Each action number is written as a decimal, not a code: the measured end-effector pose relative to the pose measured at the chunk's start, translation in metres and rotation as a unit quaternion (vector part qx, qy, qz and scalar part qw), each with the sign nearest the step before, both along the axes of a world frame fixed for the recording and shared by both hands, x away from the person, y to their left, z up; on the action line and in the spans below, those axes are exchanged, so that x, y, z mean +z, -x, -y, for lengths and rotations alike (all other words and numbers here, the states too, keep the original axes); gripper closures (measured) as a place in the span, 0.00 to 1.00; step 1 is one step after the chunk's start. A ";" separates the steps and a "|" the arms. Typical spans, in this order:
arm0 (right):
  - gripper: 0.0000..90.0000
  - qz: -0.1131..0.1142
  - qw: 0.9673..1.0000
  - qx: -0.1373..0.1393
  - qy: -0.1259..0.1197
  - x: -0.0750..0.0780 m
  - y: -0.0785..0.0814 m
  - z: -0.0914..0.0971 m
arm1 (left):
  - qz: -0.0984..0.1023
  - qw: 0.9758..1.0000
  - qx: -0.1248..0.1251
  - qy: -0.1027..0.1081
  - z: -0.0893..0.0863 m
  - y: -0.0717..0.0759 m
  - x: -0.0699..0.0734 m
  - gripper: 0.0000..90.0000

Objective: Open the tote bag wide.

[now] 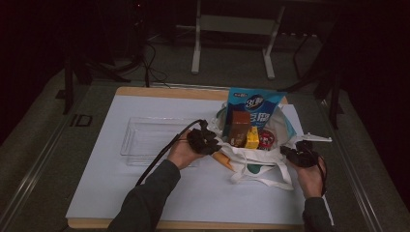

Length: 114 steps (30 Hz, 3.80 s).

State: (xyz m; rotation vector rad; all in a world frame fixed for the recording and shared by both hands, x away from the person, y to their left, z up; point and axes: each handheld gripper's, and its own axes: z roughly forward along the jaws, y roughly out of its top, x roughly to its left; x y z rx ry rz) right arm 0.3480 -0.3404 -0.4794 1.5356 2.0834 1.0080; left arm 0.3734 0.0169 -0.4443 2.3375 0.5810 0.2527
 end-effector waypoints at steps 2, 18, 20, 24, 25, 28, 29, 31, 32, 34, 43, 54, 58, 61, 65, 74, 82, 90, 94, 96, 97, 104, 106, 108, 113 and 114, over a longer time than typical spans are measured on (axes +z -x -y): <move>0.97 0.001 1.000 0.001 -0.003 0.001 0.001 0.001 | 0.006 1.000 -0.001 0.003 -0.002 0.002 0.004 0.75; 0.79 0.047 0.999 0.002 -0.006 0.038 0.017 0.011 | 0.085 0.992 0.059 0.065 -0.028 -0.001 0.049 0.64; 0.78 0.056 0.998 -0.003 -0.009 0.045 0.018 0.013 | 0.091 0.992 0.065 0.056 -0.026 -0.005 0.052 0.65; 0.78 0.077 0.997 -0.021 -0.003 0.058 0.016 0.017 | 0.093 0.991 0.076 0.057 -0.021 -0.013 0.055 0.67; 0.79 0.082 0.996 -0.023 -0.003 0.061 0.016 0.017 | 0.090 0.991 0.075 0.059 -0.019 -0.015 0.055 0.67; 0.80 0.100 0.994 -0.033 0.009 0.071 0.012 0.017 | 0.088 0.991 0.082 0.054 -0.011 -0.023 0.053 0.68; 0.80 0.100 0.994 -0.033 0.009 0.071 0.012 0.017 | 0.088 0.991 0.082 0.054 -0.011 -0.023 0.053 0.70; 0.79 0.106 0.993 -0.041 0.012 0.077 0.007 0.016 | 0.086 0.992 0.085 0.048 -0.007 -0.026 0.051 0.72; 0.79 0.106 0.993 -0.041 0.012 0.077 0.007 0.016 | 0.087 0.992 0.086 0.042 -0.005 -0.027 0.050 0.72; 0.77 0.112 0.993 -0.043 0.020 0.079 0.001 0.014 | 0.087 0.991 0.093 0.030 -0.001 -0.030 0.046 0.77; 0.88 0.112 0.993 -0.035 0.030 0.076 -0.016 0.004 | 0.088 0.988 0.127 0.007 0.007 -0.043 0.033 0.98; 0.95 0.076 0.994 -0.051 0.063 0.055 -0.028 0.004 | 0.068 0.988 0.126 -0.054 0.020 -0.057 0.007 0.98; 0.95 0.062 0.994 -0.060 0.062 0.043 -0.030 0.007 | 0.058 0.988 0.125 -0.068 0.025 -0.061 -0.002 0.98; 0.96 0.048 0.994 -0.062 0.078 0.034 -0.034 0.006 | 0.048 0.988 0.129 -0.072 0.025 -0.065 -0.008 0.98; 0.96 0.035 0.994 -0.066 0.080 0.025 -0.036 0.007 | 0.042 0.987 0.133 -0.082 0.024 -0.068 -0.011 0.98; 0.95 0.000 0.994 -0.072 0.079 0.003 -0.036 0.010 | 0.036 0.986 0.128 -0.096 0.029 -0.066 -0.017 0.98; 0.88 0.040 0.996 -0.054 0.059 0.035 -0.016 0.011 | 0.034 0.988 0.124 -0.087 0.027 -0.064 -0.015 0.98; 0.83 0.069 0.996 -0.023 0.053 0.045 0.010 -0.003 | 0.028 0.990 0.119 -0.074 0.024 -0.064 -0.014 0.97; 0.83 0.080 0.996 0.017 0.029 0.039 0.028 -0.027 | 0.026 0.990 0.119 -0.066 0.023 -0.063 -0.013 0.97; 0.83 0.075 0.996 0.051 0.021 0.033 0.035 -0.043 | 0.028 0.991 0.118 -0.065 0.022 -0.062 -0.013 0.96; 0.84 0.065 0.995 0.070 0.023 0.024 0.038 -0.056 | 0.027 0.991 0.117 -0.062 0.022 -0.061 -0.012 0.96; 0.84 0.023 0.995 0.084 0.048 -0.015 0.024 -0.075 | 0.029 0.992 0.113 -0.048 0.018 -0.056 -0.010 0.94; 0.84 0.017 0.995 0.085 0.052 -0.023 0.022 -0.076 | 0.028 0.993 0.111 -0.037 0.015 -0.055 -0.008 0.93; 0.84 0.015 0.995 0.085 0.055 -0.026 0.021 -0.078 | 0.027 0.993 0.108 -0.034 0.014 -0.054 -0.007 0.91; 0.84 0.004 0.995 0.088 0.046 -0.044 0.019 -0.077 | 0.019 0.996 0.087 -0.005 0.005 -0.051 0.003 0.80; 0.84 0.004 0.995 0.088 0.046 -0.044 0.019 -0.077 | 0.019 0.996 0.087 -0.005 0.005 -0.051 0.003 0.78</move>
